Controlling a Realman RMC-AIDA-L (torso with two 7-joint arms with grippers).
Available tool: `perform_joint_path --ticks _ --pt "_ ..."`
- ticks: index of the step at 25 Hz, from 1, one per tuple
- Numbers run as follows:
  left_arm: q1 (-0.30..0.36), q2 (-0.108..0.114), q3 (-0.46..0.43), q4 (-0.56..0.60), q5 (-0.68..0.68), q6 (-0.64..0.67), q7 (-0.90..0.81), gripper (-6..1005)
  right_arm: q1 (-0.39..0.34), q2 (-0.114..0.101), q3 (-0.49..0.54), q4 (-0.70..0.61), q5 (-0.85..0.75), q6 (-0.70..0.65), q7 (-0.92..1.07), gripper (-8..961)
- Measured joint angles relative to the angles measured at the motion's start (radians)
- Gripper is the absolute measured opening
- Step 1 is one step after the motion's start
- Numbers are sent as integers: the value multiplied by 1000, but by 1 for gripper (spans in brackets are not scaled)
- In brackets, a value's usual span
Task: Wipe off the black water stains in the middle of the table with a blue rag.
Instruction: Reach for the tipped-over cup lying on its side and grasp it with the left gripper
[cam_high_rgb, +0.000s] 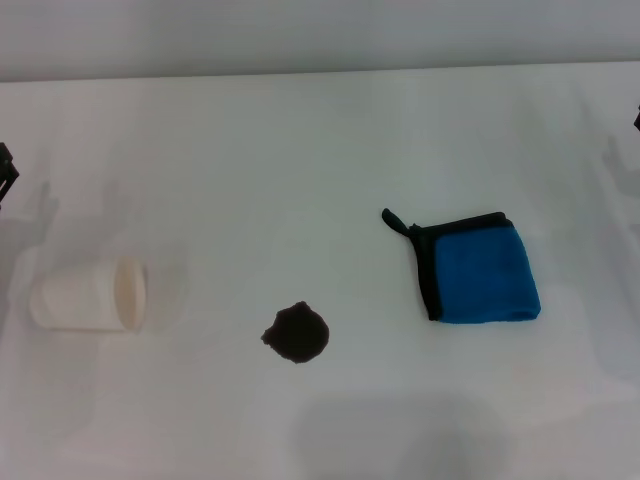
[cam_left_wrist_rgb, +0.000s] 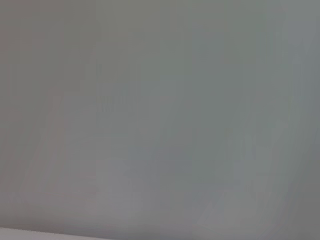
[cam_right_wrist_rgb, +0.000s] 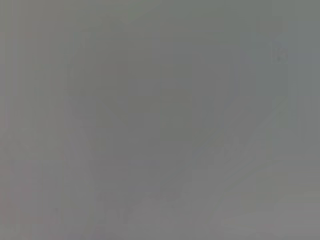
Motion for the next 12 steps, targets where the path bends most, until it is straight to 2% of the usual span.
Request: perform_joint_path --ticks 12 --pt "-16 -4 -1 -5 -2 36 0 877 10 0 0 -5 0 -31 3 854"
